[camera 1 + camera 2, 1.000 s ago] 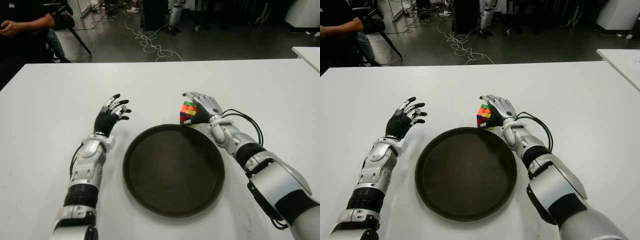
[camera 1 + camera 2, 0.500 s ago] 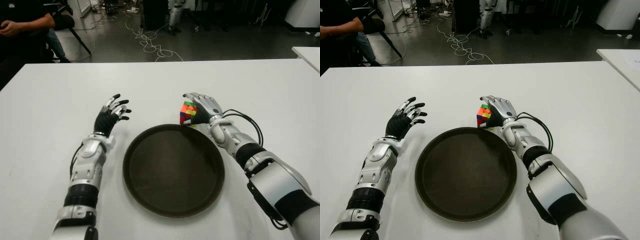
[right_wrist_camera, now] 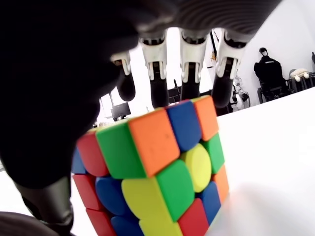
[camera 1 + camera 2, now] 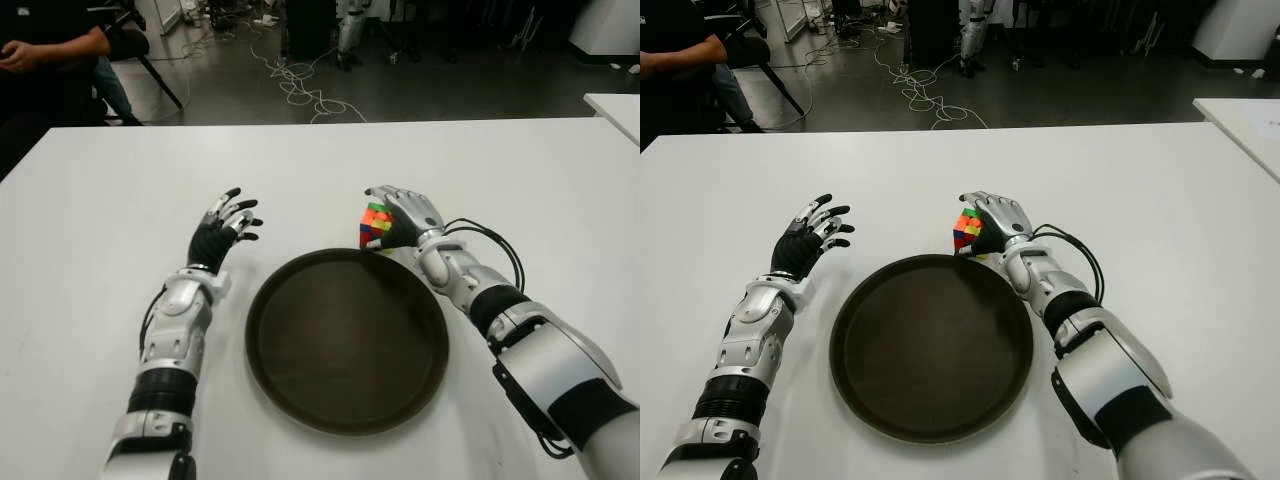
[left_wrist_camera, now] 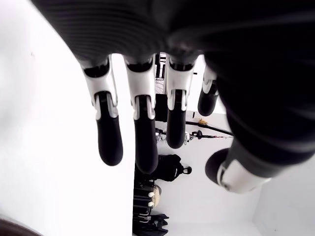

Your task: Pick up the Rubik's Cube and put it in the plate

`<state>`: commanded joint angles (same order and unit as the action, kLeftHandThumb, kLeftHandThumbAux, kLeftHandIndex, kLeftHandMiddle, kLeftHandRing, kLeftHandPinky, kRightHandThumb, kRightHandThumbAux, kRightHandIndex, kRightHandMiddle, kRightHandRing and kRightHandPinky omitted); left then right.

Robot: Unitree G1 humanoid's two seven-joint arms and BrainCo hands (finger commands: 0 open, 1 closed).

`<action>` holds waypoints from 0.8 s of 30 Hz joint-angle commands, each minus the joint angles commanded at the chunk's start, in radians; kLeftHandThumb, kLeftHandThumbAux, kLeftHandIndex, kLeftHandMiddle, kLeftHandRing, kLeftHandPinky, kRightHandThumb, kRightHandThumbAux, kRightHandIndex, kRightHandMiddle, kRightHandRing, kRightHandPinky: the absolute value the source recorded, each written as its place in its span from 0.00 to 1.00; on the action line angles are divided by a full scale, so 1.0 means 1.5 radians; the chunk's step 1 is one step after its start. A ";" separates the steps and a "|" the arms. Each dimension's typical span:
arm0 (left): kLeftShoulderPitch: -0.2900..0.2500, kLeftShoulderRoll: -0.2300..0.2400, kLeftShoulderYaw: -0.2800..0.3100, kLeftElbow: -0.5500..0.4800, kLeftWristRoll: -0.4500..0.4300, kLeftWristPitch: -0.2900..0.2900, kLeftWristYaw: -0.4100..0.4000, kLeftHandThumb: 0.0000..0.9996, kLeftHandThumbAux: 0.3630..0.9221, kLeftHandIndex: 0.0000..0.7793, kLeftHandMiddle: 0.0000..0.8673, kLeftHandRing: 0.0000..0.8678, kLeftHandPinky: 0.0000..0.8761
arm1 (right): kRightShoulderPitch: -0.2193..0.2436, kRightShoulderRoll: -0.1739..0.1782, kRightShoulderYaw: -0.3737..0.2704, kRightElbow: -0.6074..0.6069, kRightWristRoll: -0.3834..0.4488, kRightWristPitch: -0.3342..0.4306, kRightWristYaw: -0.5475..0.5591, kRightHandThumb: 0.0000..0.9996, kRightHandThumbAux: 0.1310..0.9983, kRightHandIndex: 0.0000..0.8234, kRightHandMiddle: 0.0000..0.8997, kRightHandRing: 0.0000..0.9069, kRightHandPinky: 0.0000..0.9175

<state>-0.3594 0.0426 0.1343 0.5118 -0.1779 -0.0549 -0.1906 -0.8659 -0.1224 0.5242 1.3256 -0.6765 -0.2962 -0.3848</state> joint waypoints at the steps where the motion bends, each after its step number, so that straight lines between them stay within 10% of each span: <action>1: 0.001 0.000 0.000 -0.001 0.000 0.000 0.000 0.68 0.54 0.12 0.28 0.42 0.49 | 0.000 0.000 -0.001 0.000 0.001 0.000 0.000 0.00 0.72 0.24 0.24 0.25 0.26; 24: 0.002 -0.001 -0.001 0.001 0.004 -0.003 0.004 0.66 0.54 0.13 0.29 0.41 0.50 | 0.000 0.003 -0.005 0.003 -0.001 0.014 0.024 0.00 0.75 0.25 0.24 0.26 0.26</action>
<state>-0.3568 0.0419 0.1333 0.5140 -0.1724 -0.0598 -0.1850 -0.8660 -0.1185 0.5160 1.3299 -0.6778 -0.2758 -0.3491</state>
